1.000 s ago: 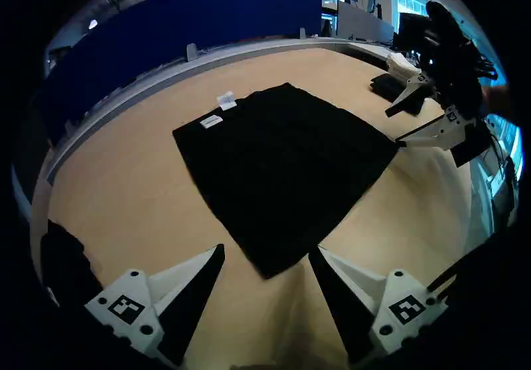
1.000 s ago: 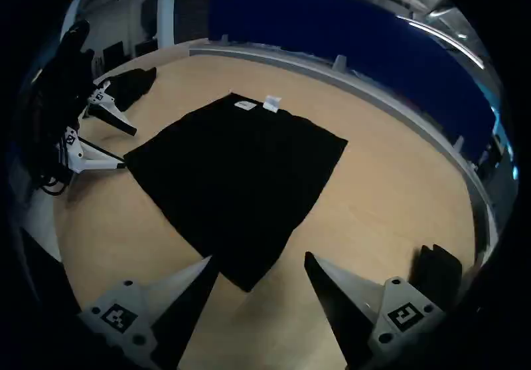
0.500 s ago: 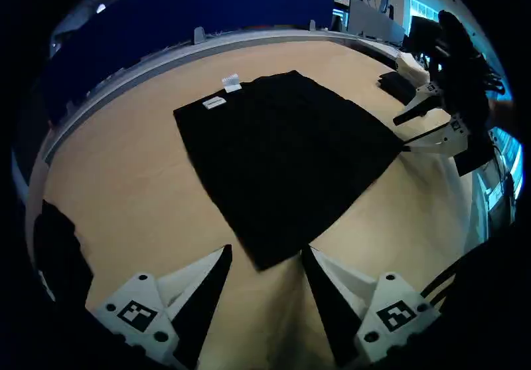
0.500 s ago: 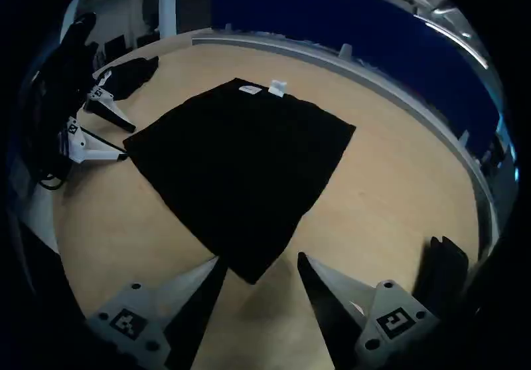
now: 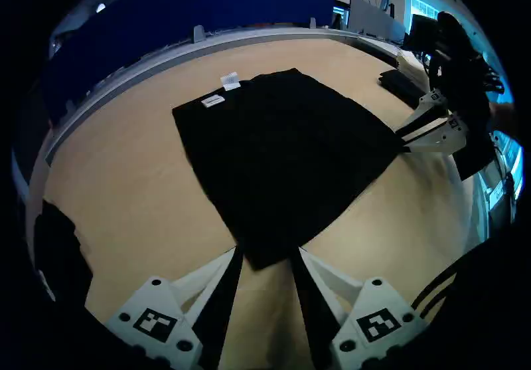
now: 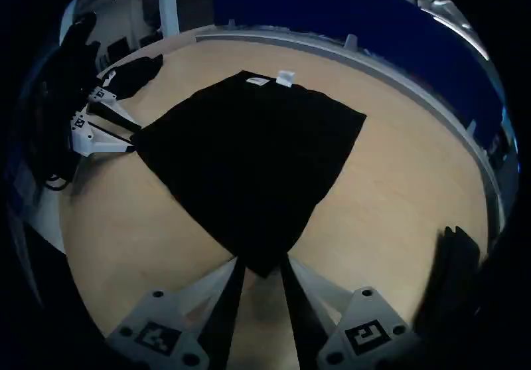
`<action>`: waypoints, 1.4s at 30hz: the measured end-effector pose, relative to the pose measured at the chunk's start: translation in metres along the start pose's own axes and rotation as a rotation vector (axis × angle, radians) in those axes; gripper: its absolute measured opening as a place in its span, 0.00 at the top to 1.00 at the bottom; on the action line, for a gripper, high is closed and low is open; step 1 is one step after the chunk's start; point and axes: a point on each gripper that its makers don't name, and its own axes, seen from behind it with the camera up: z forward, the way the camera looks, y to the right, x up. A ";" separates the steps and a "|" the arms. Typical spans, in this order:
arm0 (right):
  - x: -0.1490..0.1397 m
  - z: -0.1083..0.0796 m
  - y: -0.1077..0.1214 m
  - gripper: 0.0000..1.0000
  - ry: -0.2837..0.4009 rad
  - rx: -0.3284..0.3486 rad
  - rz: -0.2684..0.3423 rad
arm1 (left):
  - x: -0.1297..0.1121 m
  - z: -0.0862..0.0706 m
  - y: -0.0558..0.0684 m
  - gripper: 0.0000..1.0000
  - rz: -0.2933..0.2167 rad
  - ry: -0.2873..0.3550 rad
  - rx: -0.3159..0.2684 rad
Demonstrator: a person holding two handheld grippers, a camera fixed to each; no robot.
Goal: Fold towel
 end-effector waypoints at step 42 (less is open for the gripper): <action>0.053 -0.060 0.002 0.83 0.090 -0.028 0.006 | 0.053 -0.055 -0.001 0.85 -0.103 0.081 0.008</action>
